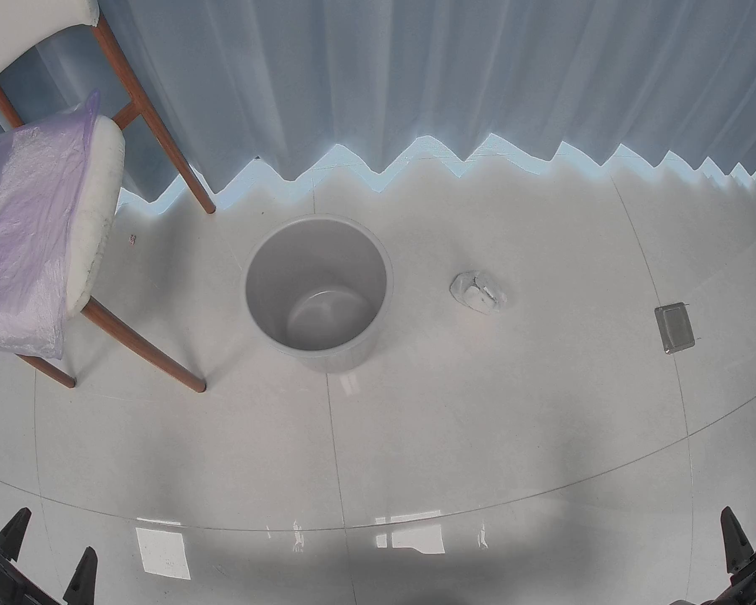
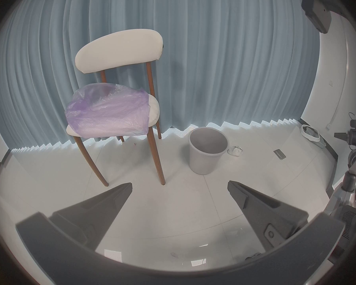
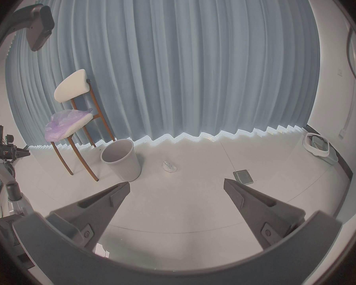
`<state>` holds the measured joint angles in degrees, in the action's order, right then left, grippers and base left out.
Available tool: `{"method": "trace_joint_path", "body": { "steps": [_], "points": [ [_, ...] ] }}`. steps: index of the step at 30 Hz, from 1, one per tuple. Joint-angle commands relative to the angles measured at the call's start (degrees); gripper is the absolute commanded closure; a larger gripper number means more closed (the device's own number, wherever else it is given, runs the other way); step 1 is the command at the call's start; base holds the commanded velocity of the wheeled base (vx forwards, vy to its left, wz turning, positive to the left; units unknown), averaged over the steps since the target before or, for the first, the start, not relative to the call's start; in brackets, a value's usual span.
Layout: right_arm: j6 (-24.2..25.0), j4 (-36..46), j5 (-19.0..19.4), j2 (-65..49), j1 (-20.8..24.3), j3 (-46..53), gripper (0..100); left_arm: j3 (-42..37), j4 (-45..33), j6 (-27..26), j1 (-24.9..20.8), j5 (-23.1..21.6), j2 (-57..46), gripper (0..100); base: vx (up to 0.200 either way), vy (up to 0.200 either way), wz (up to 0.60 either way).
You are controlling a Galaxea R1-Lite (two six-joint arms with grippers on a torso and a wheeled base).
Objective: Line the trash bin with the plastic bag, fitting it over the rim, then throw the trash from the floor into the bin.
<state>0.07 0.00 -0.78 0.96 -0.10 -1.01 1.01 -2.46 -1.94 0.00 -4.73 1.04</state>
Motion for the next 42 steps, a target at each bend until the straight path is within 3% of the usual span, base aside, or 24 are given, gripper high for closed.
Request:
{"method": "trace_joint_path", "body": {
  "steps": [1, 16, 25, 31, 42],
  "points": [
    [0.0, 0.0, 0.0, -1.0, 0.0, 1.0, 0, -1.0, 0.0, 0.0, 0.0, 0.0, -1.0, 0, 0.0, 0.0, 0.0],
    [0.0, 0.0, 0.0, -1.0, 0.0, 1.0, 0, -1.0, 0.0, 0.0, 0.1, 0.2, -1.0, 0, 0.0, 0.0, 0.0],
    [0.0, 0.0, 0.0, -1.0, 0.0, 0.9, 0, -1.0, 0.0, 0.1, 0.1, 0.2, -1.0, 0, 0.2, 0.0, 0.0],
    [0.0, 0.0, 0.0, -1.0, 0.0, 1.0, 0, -1.0, 0.0, 0.1, 0.1, 0.2, -1.0, 0, 0.2, 0.1, 0.0],
    [0.0, 0.0, 0.0, -1.0, 0.0, 1.0, 0, -1.0, 0.0, 0.0, 0.1, 0.2, -1.0, 0, 0.0, 0.164, 0.0]
  ]
}}
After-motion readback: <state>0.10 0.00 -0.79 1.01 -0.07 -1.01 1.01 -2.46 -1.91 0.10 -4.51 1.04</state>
